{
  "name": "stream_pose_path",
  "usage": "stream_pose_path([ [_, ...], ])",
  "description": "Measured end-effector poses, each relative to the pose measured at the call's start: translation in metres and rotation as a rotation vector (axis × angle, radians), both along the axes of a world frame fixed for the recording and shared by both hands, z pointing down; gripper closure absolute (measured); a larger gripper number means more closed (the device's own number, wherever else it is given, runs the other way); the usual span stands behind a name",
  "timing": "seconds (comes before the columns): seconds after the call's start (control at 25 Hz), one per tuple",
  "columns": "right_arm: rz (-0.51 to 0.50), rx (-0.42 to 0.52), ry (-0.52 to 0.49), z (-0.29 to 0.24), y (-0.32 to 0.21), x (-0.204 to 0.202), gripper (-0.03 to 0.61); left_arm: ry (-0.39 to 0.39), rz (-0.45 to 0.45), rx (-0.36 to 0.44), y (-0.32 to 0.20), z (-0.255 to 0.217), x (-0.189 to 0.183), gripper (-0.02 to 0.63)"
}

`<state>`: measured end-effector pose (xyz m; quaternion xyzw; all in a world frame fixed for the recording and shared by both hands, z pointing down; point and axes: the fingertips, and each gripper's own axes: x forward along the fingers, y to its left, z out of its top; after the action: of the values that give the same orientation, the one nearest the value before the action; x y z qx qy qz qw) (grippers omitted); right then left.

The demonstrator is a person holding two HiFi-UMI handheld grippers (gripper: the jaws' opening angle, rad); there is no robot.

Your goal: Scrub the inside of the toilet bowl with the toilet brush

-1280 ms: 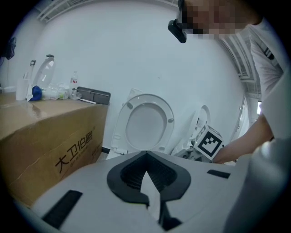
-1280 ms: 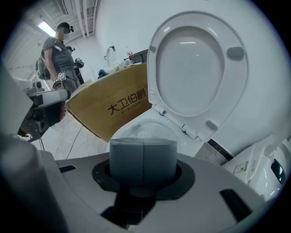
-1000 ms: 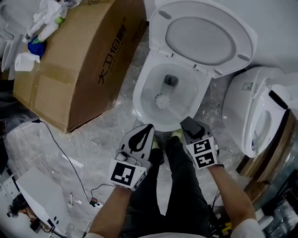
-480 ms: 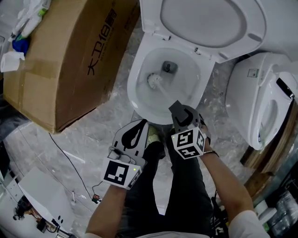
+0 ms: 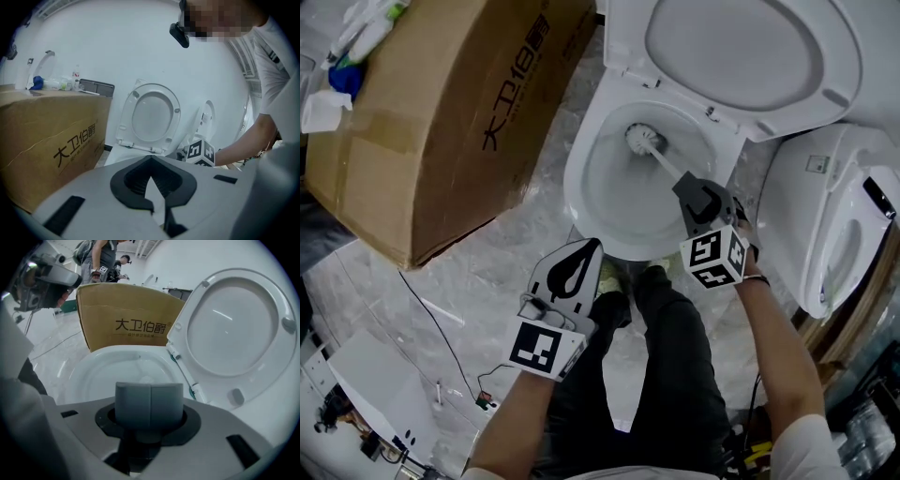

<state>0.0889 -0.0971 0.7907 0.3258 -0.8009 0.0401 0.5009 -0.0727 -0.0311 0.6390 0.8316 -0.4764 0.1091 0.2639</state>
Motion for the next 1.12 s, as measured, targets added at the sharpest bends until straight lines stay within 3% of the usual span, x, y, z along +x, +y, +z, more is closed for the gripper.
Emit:
stream_pose_path([
  [0.2,-0.111,0.009,0.127,-0.001,-0.003,0.032,0.423,0.023,-0.008,-0.007,-0.001,-0.003,0.001,0.607],
  [0.48,-0.100,-0.059,0.223,-0.004,0.031,0.063,0.423,0.040,-0.011,-0.019,0.002,-0.011,0.005,0.607],
  [0.84,-0.093,-0.173,0.158,-0.010,0.093,0.023,0.423,0.032,-0.019,-0.028,0.007,-0.018,-0.002,0.607],
  [1.12,-0.044,-0.154,0.068,0.001,0.088,-0.020,0.423,0.028,-0.034,-0.020,0.011,-0.012,-0.010,0.607],
])
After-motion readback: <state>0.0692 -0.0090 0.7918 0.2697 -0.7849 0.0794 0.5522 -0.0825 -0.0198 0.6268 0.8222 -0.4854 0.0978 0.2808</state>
